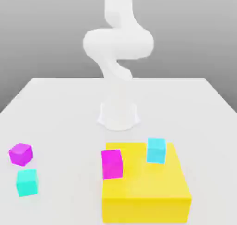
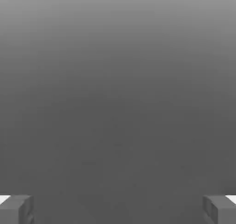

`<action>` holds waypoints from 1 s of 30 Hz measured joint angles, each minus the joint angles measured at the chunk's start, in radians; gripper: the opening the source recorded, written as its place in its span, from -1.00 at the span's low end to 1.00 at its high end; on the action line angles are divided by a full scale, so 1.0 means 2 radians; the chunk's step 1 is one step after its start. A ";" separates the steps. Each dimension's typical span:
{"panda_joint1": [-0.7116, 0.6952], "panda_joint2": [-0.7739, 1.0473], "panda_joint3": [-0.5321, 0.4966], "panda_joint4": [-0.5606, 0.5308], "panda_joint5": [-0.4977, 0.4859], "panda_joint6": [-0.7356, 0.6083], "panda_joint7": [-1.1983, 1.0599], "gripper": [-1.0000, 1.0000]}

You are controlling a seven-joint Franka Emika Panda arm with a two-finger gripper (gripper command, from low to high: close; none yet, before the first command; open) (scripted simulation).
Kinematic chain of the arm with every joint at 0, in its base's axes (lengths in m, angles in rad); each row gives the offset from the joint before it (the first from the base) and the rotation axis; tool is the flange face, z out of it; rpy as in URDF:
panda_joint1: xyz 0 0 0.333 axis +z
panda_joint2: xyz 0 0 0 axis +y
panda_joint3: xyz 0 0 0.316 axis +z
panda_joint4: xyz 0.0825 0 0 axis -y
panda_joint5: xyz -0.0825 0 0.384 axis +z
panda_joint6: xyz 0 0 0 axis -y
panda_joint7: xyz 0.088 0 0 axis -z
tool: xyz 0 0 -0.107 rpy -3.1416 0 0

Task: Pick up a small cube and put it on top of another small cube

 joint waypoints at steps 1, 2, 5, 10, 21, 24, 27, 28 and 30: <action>-0.012 0.020 0.000 -0.005 -0.003 0.009 0.016 0.00; -0.023 0.039 0.000 -0.009 -0.006 0.017 0.031 0.00; -0.055 0.094 -0.002 -0.022 -0.015 0.041 0.076 0.00; -0.102 0.185 -0.012 -0.044 -0.028 0.081 0.148 0.00; -0.189 0.384 -0.056 -0.092 -0.005 0.170 0.271 0.00; -0.203 0.438 -0.063 -0.105 0.027 0.194 0.286 0.00; -0.216 0.493 -0.054 -0.102 0.050 0.231 0.280 0.00; -0.220 0.511 -0.049 -0.099 0.056 0.246 0.277 0.00; -0.228 0.545 -0.040 -0.092 0.064 0.273 0.272 -1.00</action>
